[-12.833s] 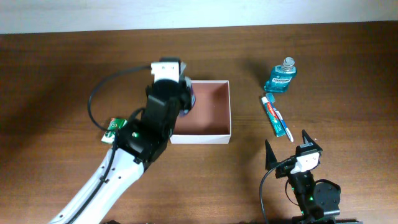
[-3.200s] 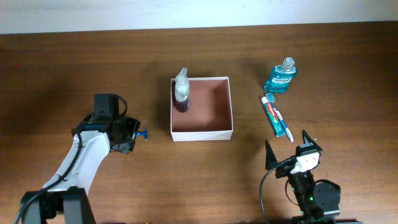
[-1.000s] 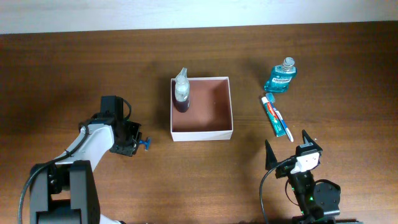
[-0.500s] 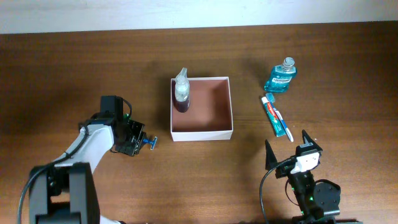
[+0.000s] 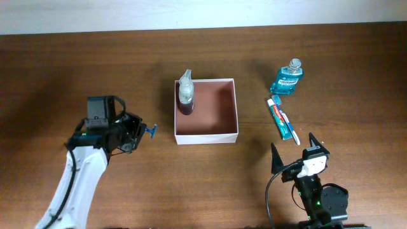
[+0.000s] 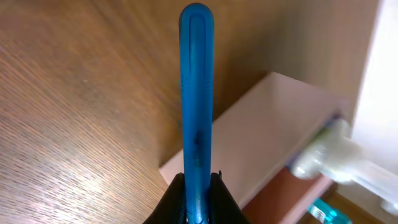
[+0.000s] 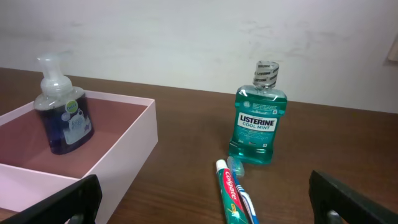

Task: Pack container
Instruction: 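Lower the left gripper and close it on the blue razor handle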

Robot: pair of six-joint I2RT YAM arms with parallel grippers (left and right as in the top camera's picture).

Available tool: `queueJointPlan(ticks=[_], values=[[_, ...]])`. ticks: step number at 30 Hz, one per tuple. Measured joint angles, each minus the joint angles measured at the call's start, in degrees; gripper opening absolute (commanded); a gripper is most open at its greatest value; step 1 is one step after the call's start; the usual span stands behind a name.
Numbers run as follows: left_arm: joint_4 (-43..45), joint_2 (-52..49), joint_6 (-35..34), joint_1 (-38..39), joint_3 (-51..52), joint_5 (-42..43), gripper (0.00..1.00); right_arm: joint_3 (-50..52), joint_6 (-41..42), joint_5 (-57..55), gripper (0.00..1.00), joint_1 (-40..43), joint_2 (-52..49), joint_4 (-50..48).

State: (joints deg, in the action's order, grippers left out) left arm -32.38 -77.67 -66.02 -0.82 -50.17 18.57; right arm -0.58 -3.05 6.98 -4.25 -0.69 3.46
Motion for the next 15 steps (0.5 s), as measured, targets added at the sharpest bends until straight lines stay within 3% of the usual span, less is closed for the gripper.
queueJointPlan(ticks=[3,7,10,12,15], values=[[0.02,2.27,0.5,0.0,0.0,0.9,0.19,0.0,0.02,0.0,0.99,0.0,0.0,0.0],[0.15,3.78,0.48,0.0,0.0,3.19,0.17,0.0,0.04,0.0,0.99,0.0,0.0,0.0],[1.38,3.91,0.59,0.0,0.0,5.95,0.07,0.0,0.02,0.0,0.98,0.0,0.0,0.0],[2.93,3.91,1.36,0.17,0.0,7.28,0.07,0.0,0.04,0.0,0.99,0.0,0.0,0.0],[4.7,3.93,2.69,0.92,0.0,8.55,0.19,0.0,0.02,0.0,0.99,0.0,0.0,0.0]])
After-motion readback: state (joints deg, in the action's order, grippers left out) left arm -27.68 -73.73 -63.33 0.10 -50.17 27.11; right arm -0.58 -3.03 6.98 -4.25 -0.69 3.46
